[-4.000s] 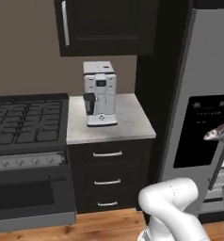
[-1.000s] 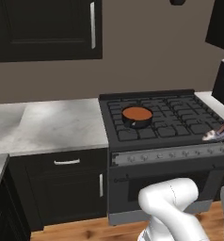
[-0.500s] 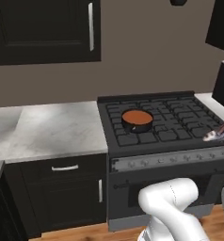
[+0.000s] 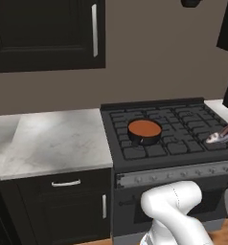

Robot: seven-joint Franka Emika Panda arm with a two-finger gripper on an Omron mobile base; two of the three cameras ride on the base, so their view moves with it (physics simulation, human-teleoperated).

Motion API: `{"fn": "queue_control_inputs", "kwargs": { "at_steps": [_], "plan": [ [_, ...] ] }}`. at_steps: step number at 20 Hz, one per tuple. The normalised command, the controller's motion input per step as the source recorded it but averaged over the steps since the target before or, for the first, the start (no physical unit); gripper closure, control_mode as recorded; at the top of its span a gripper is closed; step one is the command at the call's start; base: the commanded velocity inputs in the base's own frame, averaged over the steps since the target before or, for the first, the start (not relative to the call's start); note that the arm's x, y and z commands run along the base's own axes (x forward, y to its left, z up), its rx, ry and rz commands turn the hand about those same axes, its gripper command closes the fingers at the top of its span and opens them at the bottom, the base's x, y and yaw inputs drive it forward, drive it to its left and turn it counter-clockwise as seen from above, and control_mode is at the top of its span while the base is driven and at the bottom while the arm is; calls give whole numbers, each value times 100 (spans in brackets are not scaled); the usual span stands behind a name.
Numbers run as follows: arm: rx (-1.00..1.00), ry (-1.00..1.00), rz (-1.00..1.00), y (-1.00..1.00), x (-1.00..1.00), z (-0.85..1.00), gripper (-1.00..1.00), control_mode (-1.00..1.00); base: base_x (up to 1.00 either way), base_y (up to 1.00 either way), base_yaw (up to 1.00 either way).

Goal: Retrieve the fish from the fridge and place it on the saucepan with marinade on the stove.

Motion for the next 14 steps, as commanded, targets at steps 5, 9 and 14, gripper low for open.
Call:
{"fn": "queue_control_inputs", "kwargs": {
  "at_steps": [5, 9, 14],
  "plan": [
    [0, 0, 0, 0, 0, 0, 100, 100, 30, 0, 0],
    [0, 0, 0, 0, 0, 0, 100, 100, 41, 0, 0],
    [0, 0, 0, 0, 0, 0, 100, 100, 58, 0, 0]
  ]
}}
